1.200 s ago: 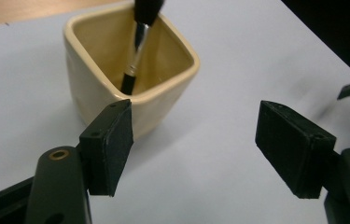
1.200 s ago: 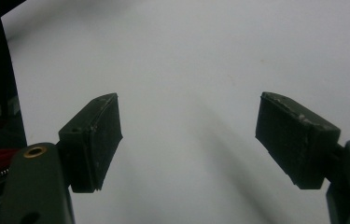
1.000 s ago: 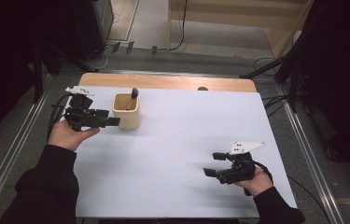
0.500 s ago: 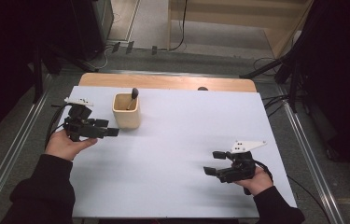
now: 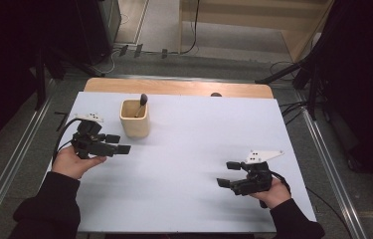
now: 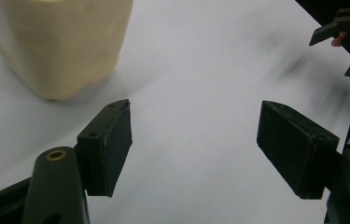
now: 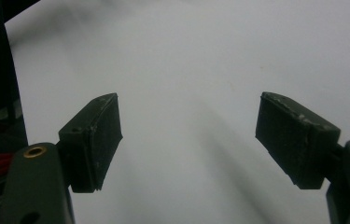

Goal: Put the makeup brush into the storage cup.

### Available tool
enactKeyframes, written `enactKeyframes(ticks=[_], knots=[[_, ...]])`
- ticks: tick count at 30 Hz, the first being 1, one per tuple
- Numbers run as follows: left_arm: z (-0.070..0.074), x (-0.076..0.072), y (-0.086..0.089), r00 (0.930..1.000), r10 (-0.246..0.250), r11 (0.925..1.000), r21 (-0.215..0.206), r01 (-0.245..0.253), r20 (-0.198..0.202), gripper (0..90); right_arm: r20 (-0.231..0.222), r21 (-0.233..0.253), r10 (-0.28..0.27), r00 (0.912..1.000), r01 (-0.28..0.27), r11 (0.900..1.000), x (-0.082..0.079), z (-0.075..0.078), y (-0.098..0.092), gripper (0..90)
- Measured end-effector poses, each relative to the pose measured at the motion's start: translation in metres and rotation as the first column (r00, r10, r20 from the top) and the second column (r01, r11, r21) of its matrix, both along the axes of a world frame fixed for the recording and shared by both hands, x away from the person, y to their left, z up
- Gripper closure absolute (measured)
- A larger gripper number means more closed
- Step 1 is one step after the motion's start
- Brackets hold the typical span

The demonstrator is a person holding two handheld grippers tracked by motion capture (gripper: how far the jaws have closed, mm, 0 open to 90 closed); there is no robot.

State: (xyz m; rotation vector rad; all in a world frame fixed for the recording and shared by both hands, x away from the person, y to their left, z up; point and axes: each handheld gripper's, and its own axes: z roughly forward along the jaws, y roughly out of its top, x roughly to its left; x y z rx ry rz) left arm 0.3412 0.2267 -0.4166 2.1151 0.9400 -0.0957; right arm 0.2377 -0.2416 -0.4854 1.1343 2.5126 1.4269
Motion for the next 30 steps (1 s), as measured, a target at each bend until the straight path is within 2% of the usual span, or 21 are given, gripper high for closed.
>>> enactKeyframes(ticks=[8, 11, 16, 20, 21, 23, 25, 30], knots=[[-0.008, -0.008, -0.004, 0.9996, -0.029, 0.9996, -0.004, 0.029, 0.006, 27.3, 0.001, 0.001, 0.001, 1.0, -0.001, 1.0, 0.0, 0.0, 0.0, 23.8], [-0.012, -0.012, -0.005, 0.9982, -0.06, 0.9981, -0.01, 0.06, 0.004, 27.3, 0.0, 0.0, 0.0, 1.0, 0.0, 1.0, 0.0, 0.0, -0.001, 23.8], [-0.018, -0.017, -0.007, 0.9975, -0.071, 0.9972, 0.025, 0.071, 0.0, 27.2, 0.005, 0.0, -0.001, 1.0, 0.001, 1.0, 0.0, 0.0, 0.0, 23.8], [-0.023, -0.02, -0.009, 0.9968, -0.079, 0.9962, 0.036, 0.08, -0.008, 27.2, 0.006, 0.003, -0.001, 1.0, 0.001, 1.0, 0.0, 0.0, 0.0, 23.8], [-0.023, -0.02, -0.01, 0.9963, -0.086, 0.9953, 0.046, 0.086, 0.0, 27.6, 0.005, 0.003, -0.002, 1.0, 0.002, 1.0, 0.0, 0.0, -0.001, 23.8], [-0.023, -0.022, -0.011, 0.9949, -0.1, 0.994, 0.046, 0.099, 0.016, 27.6, 0.004, 0.003, -0.003, 1.0, 0.003, 1.0, 0.0, 0.0, -0.001, 23.8], [-0.024, -0.024, -0.013, 0.9944, -0.104, 0.9939, 0.038, 0.103, 0.02, 27.5, 0.005, 0.003, -0.002, 1.0, 0.002, 1.0, 0.0, 0.0, -0.001, 23.8], [-0.028, -0.027, -0.013, 0.9943, -0.104, 0.9936, 0.047, 0.103, 0.023, 27.5, 0.003, 0.002, 0.001, 1.0, -0.001, 1.0, 0.0, 0.0, -0.001, 23.8]])
